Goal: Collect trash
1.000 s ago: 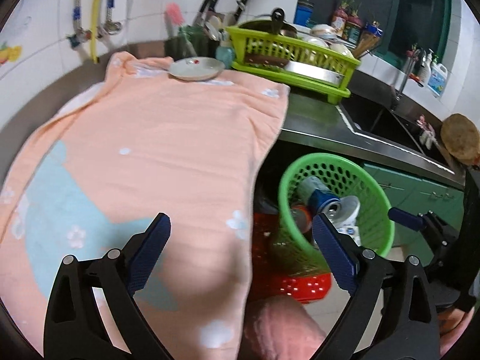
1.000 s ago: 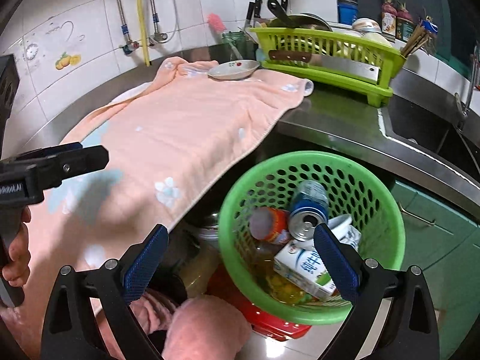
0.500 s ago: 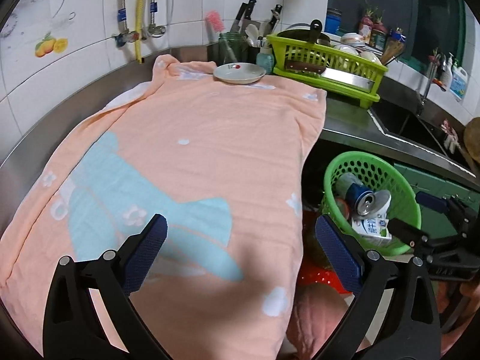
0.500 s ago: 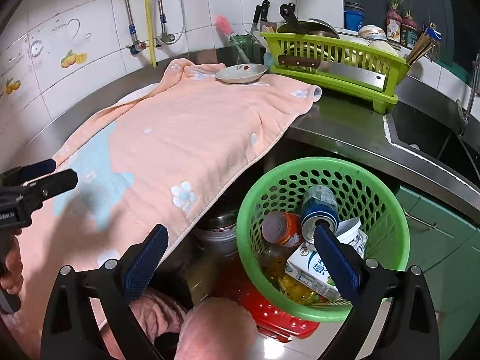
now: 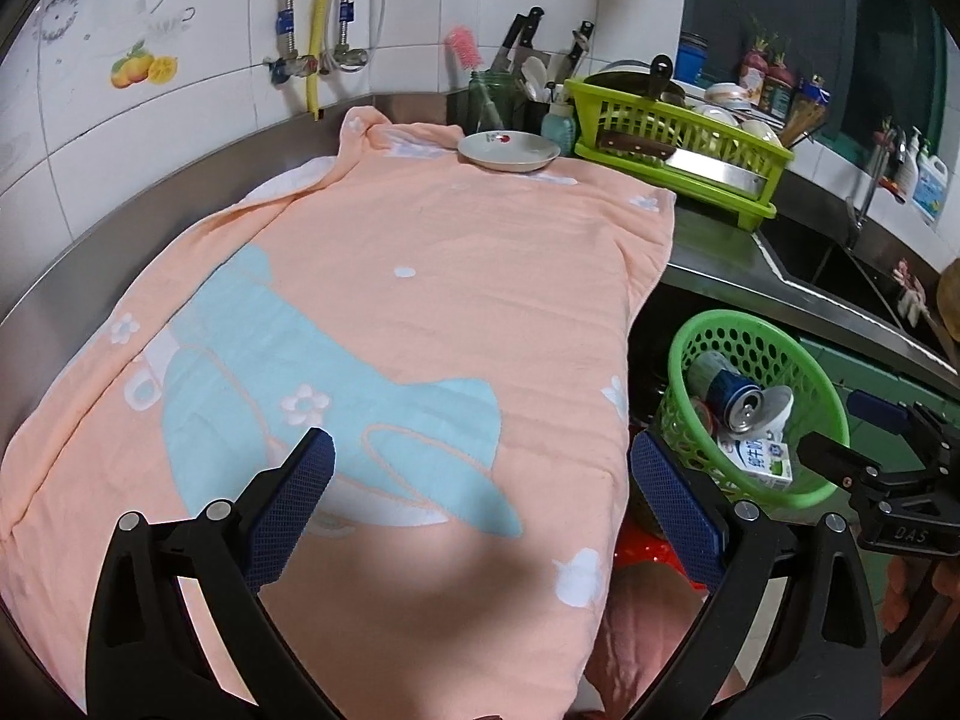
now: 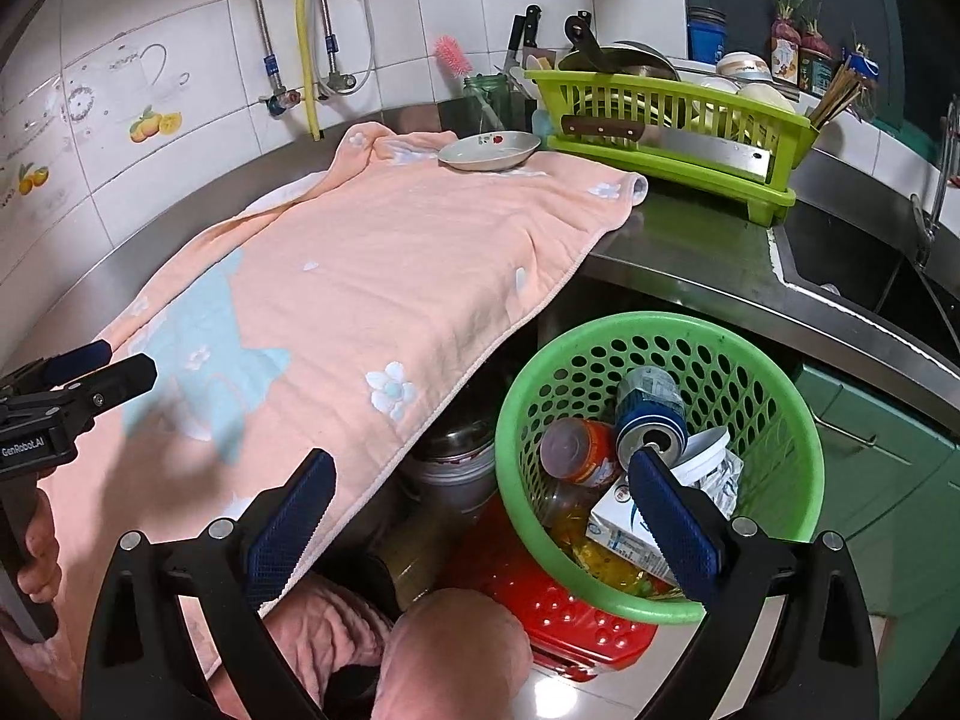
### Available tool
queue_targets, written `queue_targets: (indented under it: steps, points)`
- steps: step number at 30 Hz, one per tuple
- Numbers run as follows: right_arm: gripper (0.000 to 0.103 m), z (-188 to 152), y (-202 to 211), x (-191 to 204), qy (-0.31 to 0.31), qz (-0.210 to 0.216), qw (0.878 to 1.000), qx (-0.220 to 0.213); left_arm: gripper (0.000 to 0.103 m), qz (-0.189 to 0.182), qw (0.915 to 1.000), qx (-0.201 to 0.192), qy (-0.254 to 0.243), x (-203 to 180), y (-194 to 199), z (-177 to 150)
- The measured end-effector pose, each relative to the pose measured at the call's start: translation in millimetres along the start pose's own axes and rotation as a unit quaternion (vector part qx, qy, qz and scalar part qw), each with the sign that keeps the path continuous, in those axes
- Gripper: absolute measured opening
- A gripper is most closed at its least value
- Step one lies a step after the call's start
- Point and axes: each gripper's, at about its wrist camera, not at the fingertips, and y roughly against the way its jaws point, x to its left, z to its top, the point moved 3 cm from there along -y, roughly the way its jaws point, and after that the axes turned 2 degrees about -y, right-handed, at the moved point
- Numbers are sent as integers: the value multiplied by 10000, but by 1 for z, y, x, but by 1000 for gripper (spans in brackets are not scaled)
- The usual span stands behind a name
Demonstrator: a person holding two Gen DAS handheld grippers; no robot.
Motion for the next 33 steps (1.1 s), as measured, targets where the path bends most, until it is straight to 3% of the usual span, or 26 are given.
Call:
queue_targets:
  steps: [33]
  points:
    - [95, -3, -1, 14, 27, 85, 9999, 70, 98, 32, 10000, 49, -1, 4, 1, -8]
